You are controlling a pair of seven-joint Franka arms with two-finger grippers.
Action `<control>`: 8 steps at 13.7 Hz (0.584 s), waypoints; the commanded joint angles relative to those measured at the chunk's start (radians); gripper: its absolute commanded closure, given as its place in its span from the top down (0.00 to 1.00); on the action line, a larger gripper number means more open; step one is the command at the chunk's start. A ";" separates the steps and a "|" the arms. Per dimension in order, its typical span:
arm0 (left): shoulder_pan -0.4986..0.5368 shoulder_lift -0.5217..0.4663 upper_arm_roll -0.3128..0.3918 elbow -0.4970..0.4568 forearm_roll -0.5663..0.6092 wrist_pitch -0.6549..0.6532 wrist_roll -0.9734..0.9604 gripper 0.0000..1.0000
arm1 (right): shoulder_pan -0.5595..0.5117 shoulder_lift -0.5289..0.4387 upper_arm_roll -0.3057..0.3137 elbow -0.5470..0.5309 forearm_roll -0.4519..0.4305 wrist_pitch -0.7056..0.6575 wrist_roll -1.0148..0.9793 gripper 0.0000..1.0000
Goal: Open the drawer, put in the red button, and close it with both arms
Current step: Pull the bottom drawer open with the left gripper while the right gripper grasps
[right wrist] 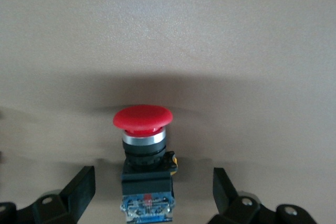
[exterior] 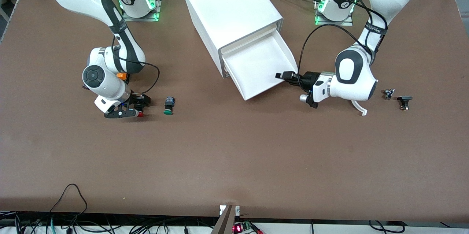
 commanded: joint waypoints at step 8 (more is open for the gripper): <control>-0.006 -0.069 0.058 0.060 0.064 0.045 -0.028 1.00 | -0.004 0.013 0.029 0.008 0.000 0.012 -0.047 0.39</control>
